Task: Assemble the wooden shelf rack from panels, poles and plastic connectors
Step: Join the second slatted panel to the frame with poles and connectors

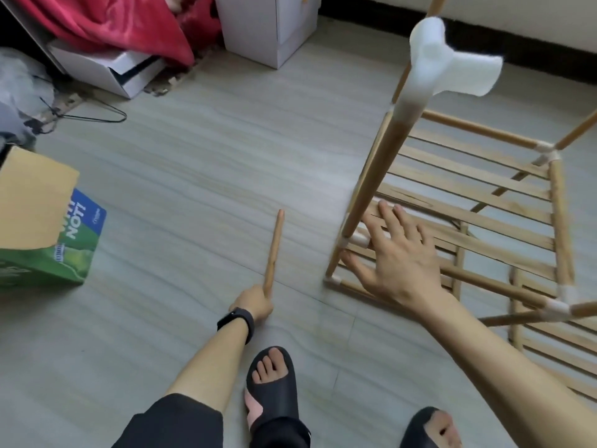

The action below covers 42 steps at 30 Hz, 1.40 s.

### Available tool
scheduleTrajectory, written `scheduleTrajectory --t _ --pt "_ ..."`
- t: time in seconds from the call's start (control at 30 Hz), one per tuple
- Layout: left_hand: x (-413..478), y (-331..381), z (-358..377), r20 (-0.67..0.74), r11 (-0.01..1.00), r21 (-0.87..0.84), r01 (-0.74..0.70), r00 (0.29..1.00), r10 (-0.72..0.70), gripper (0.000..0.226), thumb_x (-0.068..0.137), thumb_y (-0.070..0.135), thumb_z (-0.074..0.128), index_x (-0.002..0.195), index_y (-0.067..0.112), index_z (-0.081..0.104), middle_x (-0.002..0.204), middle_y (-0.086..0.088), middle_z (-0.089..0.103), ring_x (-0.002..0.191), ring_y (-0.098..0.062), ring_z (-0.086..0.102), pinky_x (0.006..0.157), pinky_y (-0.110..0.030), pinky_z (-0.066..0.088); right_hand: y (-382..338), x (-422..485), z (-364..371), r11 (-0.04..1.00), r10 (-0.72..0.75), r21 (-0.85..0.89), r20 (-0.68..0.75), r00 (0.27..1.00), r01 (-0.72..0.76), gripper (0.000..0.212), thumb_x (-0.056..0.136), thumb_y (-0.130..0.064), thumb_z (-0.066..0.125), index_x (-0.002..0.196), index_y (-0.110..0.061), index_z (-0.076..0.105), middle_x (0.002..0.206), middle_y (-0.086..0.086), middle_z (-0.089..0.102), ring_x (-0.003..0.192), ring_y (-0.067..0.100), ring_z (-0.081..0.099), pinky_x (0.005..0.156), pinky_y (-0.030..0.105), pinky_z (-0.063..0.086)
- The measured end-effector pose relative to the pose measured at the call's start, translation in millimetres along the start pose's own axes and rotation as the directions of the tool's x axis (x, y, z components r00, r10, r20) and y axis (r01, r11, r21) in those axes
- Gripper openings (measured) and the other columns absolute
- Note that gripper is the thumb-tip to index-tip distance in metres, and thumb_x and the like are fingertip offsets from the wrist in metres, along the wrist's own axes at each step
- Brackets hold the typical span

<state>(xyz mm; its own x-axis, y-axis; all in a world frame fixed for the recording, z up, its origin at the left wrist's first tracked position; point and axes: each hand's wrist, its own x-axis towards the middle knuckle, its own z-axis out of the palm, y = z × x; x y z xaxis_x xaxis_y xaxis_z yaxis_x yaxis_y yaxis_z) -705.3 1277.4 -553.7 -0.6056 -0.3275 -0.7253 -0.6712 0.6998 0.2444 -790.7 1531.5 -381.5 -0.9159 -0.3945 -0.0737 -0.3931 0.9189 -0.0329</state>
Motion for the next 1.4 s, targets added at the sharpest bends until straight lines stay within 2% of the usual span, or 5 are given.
scheduleTrajectory --t 0.37,0.53,0.9,1.1,1.4 --pt "-131.5 64.5 -144.8 -0.155 0.686 -0.625 -0.372 0.921 0.358 0.02 0.102 0.015 0.057 0.119 0.008 0.053 0.106 -0.009 0.073 0.081 -0.019 0.066 0.078 -0.034 0.048 10.7 -9.4 -27.6 0.997 -0.055 0.078 0.515 0.856 0.017 0.11 0.075 -0.066 0.059 0.158 -0.047 -0.012 0.161 -0.007 -0.036 0.151 0.024 -0.029 0.119 0.068 -0.003" --pt "-220.2 102.7 -224.0 -0.493 0.556 -0.441 -0.705 0.708 0.506 0.016 0.099 0.023 0.063 0.115 0.022 0.058 0.108 -0.007 0.073 0.085 -0.016 0.07 0.072 -0.03 0.052 17.8 -16.8 -99.8 0.902 -0.059 0.409 0.44 0.896 -0.141 0.07 0.088 -0.021 0.066 0.153 -0.016 0.042 0.159 0.013 0.039 0.144 0.027 0.039 0.114 0.039 0.037" --pt "-346.9 198.7 -258.1 -0.528 0.292 0.333 -0.897 0.08 0.846 0.025 0.097 0.023 0.066 0.122 0.027 0.067 0.111 0.003 0.068 0.106 -0.011 0.064 0.093 -0.035 0.055 38.2 -77.2 -263.7 -0.431 0.27 0.877 -0.099 0.958 0.212 0.036 0.087 -0.051 0.072 0.099 -0.017 0.07 0.071 -0.004 0.061 0.058 0.011 0.058 0.056 0.025 0.051" --pt "-324.4 207.0 -191.0 -0.626 0.439 -0.423 -0.793 0.606 0.491 0.048 0.1 0.053 0.052 0.136 0.022 0.045 0.114 0.006 0.059 0.098 -0.011 0.06 0.072 -0.023 0.044 59.5 -106.6 -228.1 -0.519 0.554 0.825 0.122 0.824 0.226 0.026 0.097 -0.041 0.06 0.087 -0.017 0.062 0.063 -0.003 0.059 0.055 0.011 0.058 0.057 0.027 0.051" --pt "-292.2 201.9 -179.0 -0.564 0.159 -0.661 -0.733 0.625 0.54 0.019 0.096 0.031 0.045 0.086 0.015 0.049 0.05 0.008 0.044 0.045 -0.011 0.041 0.053 -0.03 0.038 54.4 -110.0 -210.7 -0.461 0.55 0.868 0.118 0.827 0.183 0.025 0.097 -0.033 0.056 0.077 -0.019 0.058 0.058 -0.004 0.052 0.053 0.01 0.051 0.056 0.025 0.045"
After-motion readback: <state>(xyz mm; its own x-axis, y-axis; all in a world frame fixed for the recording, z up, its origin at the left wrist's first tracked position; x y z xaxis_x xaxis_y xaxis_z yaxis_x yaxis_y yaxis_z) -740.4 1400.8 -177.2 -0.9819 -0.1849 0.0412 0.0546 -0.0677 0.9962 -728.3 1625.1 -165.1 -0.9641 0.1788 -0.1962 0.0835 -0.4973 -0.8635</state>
